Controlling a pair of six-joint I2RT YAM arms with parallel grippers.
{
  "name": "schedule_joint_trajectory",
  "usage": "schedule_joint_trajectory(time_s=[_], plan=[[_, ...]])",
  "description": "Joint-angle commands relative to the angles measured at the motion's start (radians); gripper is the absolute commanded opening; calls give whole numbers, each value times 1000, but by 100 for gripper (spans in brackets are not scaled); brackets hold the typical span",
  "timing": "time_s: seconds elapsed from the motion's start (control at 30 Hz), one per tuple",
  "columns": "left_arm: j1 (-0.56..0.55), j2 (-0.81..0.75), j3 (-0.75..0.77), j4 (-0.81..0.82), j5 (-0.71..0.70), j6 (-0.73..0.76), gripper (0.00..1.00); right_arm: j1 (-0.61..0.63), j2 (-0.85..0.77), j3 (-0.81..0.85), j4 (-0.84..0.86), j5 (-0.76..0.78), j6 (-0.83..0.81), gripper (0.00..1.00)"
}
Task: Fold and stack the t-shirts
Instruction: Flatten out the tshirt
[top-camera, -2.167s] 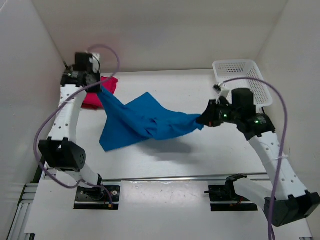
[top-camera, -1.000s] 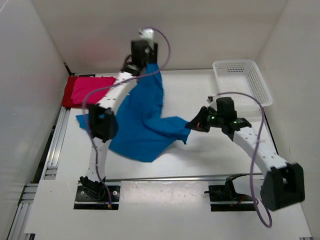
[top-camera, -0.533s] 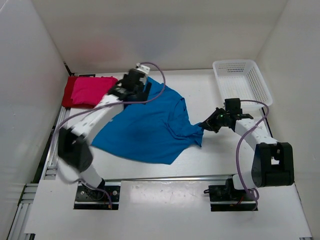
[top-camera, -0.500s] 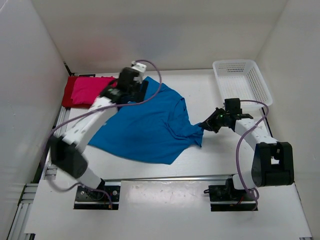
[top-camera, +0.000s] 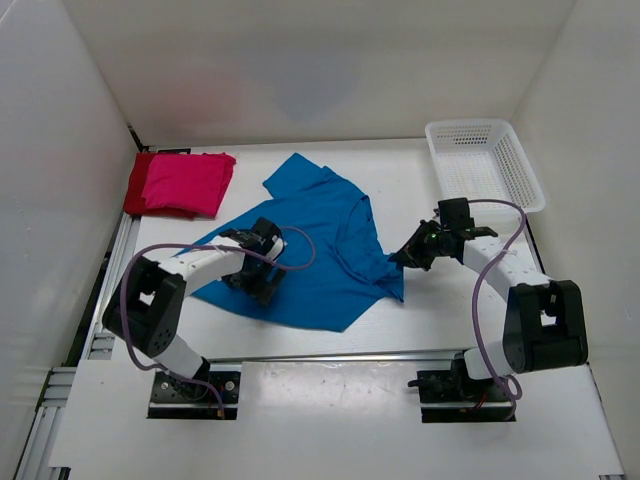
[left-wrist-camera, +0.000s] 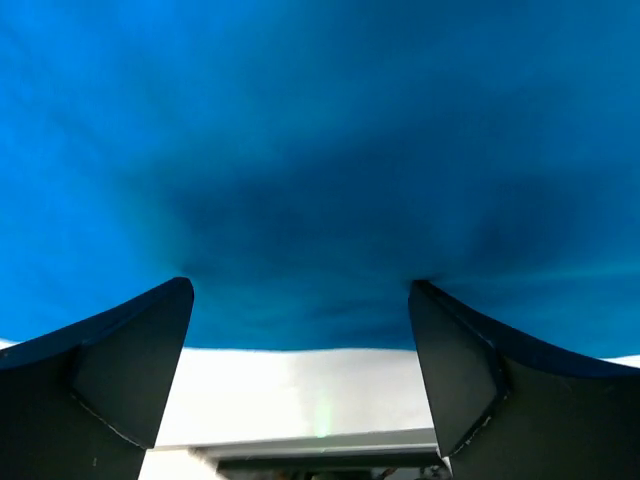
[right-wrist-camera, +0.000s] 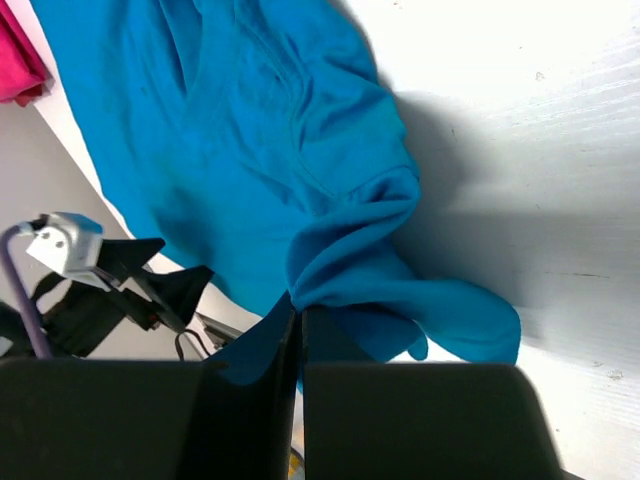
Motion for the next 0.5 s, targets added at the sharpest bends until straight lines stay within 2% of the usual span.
schedule_joint_trajectory(time_s=[0.0,0.13,0.17,0.2,0.4,0.47], plan=[[-8,-4,15,58,103,-2,100,5,-29,0,-19,18,-25,1],[-8,79,15,67,117,-2,48,5,-42,-21,-19,29,-25,1],[-8,79,15,67,130,-2,24,5,-51,-21,-19,29,-25,1],[1,79,15,67,130,-2,10,5,-51,-21,-19,29,-34,1],[50,-65,106,-11,82,-2,10,5,-109,-21,-53,29,-106,1],[97,-123,230,-134,97,-2,10,5,-152,-10,-53,-17,-147,1]])
